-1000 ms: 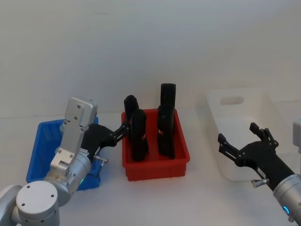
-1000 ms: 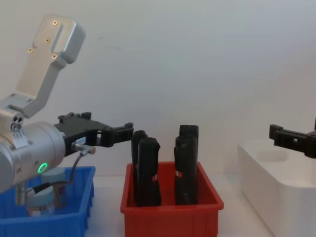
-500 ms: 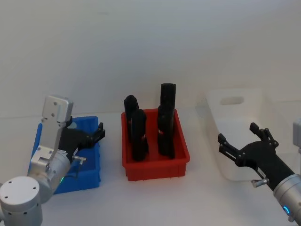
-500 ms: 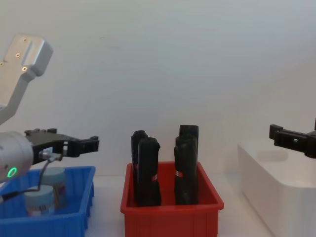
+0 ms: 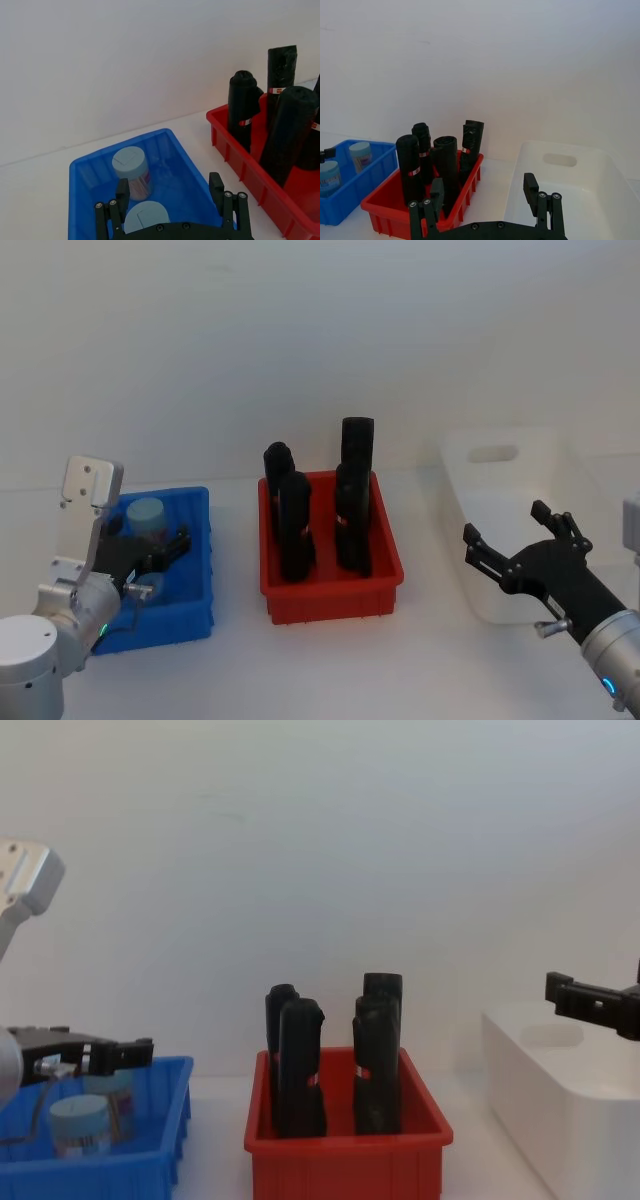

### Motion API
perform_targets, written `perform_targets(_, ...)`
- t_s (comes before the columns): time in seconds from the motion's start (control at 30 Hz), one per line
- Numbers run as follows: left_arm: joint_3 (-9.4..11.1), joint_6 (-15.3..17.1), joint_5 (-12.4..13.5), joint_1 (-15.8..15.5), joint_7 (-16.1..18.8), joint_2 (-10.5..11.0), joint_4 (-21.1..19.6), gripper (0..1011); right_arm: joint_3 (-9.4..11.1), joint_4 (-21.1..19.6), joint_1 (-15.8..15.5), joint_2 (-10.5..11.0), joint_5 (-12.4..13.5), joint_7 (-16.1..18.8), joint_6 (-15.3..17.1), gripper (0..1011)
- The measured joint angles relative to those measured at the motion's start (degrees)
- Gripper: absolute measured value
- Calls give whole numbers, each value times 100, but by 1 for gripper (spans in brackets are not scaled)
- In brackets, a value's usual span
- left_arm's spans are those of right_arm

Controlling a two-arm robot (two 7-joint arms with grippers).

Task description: Pick the cotton swabs from the blue box and place them into the white box.

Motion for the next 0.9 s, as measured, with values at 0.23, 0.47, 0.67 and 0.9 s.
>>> perform_targets(0.23, -56, 85, -75, -73, -108, -2, 266, 1004, 0, 0, 0, 0, 0, 0, 0, 1001)
perform_targets(0.47, -106, 115, -157, -176, -259, -28, 590, 1004, 0, 0, 0, 0, 0, 0, 0, 1002)
perform_targets(0.67, -139, 110, -191, -281, -362, -60, 845, 1004, 0, 0, 0, 0, 0, 0, 0, 1002)
perform_targets(0.9, -166, 83, -197, -422, -457, -111, 1127, 1004, 0, 0, 0, 0, 0, 0, 0, 1001)
